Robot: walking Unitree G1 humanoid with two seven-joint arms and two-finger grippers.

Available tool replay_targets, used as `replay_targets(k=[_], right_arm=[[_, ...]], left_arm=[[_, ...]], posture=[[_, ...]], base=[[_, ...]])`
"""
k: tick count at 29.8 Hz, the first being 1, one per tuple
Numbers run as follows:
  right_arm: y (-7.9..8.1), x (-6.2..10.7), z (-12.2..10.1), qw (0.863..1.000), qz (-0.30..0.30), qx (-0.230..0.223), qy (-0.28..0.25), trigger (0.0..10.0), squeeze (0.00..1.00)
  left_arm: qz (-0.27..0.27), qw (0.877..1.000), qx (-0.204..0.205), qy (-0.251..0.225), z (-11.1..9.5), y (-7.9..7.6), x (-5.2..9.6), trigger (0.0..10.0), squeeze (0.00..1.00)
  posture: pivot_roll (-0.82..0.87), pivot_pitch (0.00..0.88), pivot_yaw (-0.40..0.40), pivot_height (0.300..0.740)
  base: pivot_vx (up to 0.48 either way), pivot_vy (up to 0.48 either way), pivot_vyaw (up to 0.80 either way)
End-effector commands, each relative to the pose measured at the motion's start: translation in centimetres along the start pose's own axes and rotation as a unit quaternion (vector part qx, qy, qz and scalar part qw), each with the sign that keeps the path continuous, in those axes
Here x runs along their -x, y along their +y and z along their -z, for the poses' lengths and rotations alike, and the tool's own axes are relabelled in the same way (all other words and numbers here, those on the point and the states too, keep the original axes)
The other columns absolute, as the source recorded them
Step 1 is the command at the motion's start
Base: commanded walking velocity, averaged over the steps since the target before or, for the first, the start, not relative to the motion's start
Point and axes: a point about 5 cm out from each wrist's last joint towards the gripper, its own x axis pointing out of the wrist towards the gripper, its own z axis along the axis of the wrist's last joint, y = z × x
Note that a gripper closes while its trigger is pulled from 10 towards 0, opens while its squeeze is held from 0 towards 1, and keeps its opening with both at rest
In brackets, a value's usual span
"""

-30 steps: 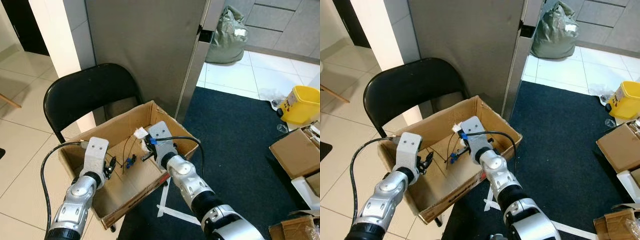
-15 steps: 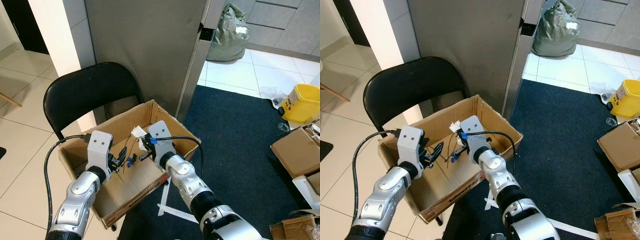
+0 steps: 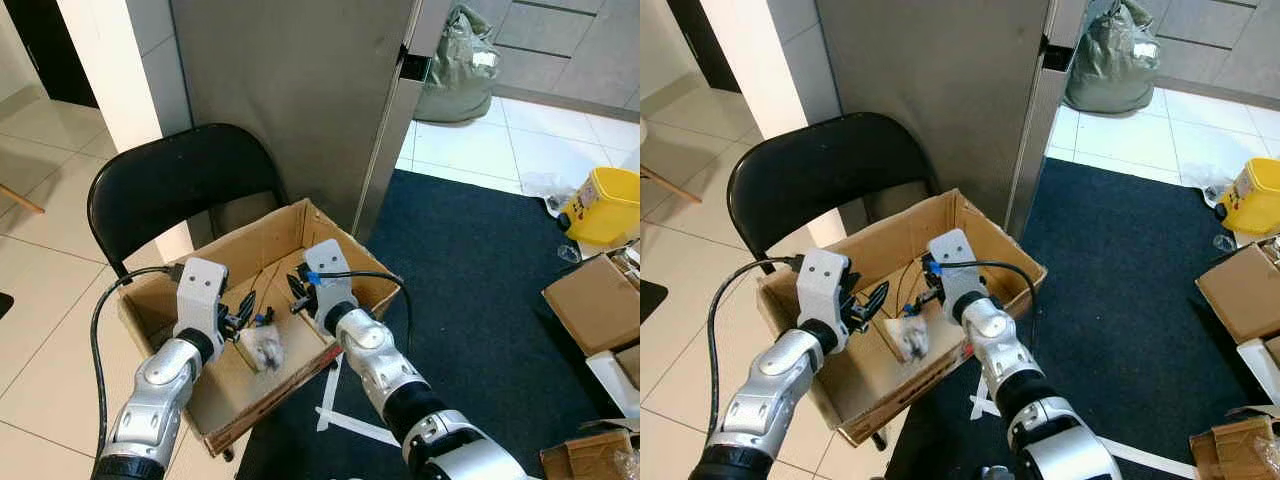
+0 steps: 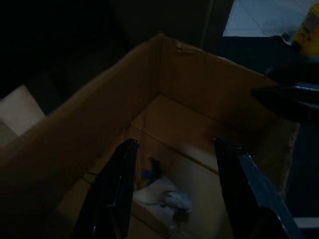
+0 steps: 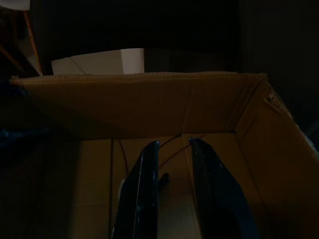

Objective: Picking trash to rubbish bin

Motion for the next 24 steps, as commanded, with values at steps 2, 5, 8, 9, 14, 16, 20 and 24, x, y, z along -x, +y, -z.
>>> replay_targets(k=[2,5,8,9,14,16,20,24], right_arm=[[-0.4,0.5,0.7,1.000,0.017,-0.013,0.000,10.0,0.00],[-2.4,1.5,1.0,0.995,0.101,-0.010,-0.007,10.0,0.00],[-4.0,2.4,1.5,0.987,0.162,-0.021,-0.003,10.0,0.00],[-4.7,3.1,2.0,0.982,0.185,-0.032,0.000,10.0,0.00],[-5.5,4.9,3.5,0.977,0.208,-0.044,0.012,10.0,0.00],[-5.6,5.8,4.1,0.977,0.209,-0.043,0.016,10.0,0.00],[-5.8,6.4,4.3,0.974,0.223,-0.043,0.017,10.0,0.00],[-6.0,6.6,4.1,0.972,0.229,-0.046,0.017,10.0,0.00]], left_arm=[[-0.020,1.000,-0.013,0.013,0.7,0.3,0.1,10.0,0.00],[-0.071,0.997,-0.022,0.006,0.6,1.0,0.0,10.0,0.00],[-0.074,0.997,-0.021,-0.008,0.4,0.9,0.0,10.0,0.00],[-0.074,0.997,-0.020,-0.011,0.4,0.7,0.1,10.0,0.00],[-0.079,0.996,-0.029,0.003,0.8,0.5,0.1,10.0,0.00],[-0.091,0.995,-0.032,0.012,1.0,0.7,-0.1,10.0,0.00],[-0.110,0.993,-0.038,0.005,0.9,1.0,-0.4,10.0,0.00],[-0.144,0.989,-0.028,0.002,0.7,1.7,-0.4,10.0,0.00]], posture=[[0.03,0.113,-0.013,0.740],[0.03,0.095,-0.012,0.740],[0.03,0.088,-0.008,0.740],[0.02,0.079,-0.002,0.740],[0.02,0.075,-0.001,0.740],[0.01,0.072,0.002,0.740],[0.00,0.073,0.007,0.740],[0.00,0.076,0.009,0.740]], base=[[0.000,0.000,0.00],[0.000,0.000,0.00],[0.000,0.000,0.00],[0.000,0.000,0.00],[0.000,0.000,0.00],[0.000,0.000,0.00],[0.000,0.000,0.00],[0.000,0.000,0.00]])
